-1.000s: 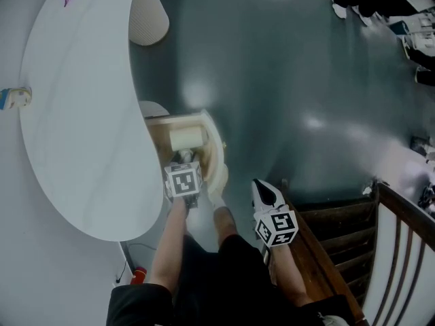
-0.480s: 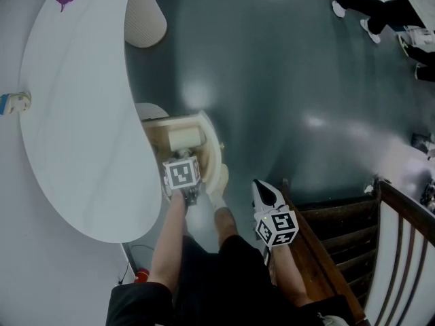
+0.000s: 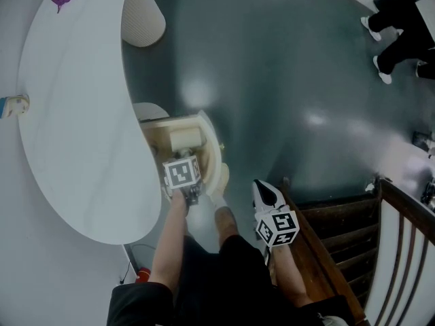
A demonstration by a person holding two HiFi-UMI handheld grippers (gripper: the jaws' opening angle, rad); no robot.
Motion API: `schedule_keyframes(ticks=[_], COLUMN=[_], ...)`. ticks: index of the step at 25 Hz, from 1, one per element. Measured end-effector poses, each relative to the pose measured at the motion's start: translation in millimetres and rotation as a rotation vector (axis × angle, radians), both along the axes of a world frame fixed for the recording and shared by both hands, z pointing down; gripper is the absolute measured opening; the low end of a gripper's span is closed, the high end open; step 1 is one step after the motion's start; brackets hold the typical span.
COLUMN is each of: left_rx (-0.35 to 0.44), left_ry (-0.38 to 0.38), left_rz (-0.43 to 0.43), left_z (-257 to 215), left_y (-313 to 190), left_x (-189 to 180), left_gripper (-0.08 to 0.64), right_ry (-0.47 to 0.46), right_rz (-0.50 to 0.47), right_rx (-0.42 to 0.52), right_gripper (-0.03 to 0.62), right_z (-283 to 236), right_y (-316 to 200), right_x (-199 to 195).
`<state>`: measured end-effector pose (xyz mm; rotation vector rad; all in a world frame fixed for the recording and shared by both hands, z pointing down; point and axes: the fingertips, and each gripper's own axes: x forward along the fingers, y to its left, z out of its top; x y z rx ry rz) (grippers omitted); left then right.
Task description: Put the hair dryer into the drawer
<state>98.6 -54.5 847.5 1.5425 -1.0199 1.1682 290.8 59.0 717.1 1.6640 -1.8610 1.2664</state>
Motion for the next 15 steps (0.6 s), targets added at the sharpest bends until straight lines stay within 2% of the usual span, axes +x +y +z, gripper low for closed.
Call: schedule_keyframes(ticks=[6,15], left_rx=[0.008,0.054], left_ry=[0.013,-0.023], left_rz=[0.002,0.050], left_z=[0.1,-12.9], left_y=[-1.5,8.0], left_x=[0.9,-5.6], left_gripper=[0.256,0.267], right_ry=[0.002,0.010], right_rz=[0.001,0.000], right_rx=[0.006,0.019], right_gripper=[0.003,0.003], right_z=[-1.7,-9.2], right_y=[-4.1,-2.7], right_x=[-1.5,-4.0])
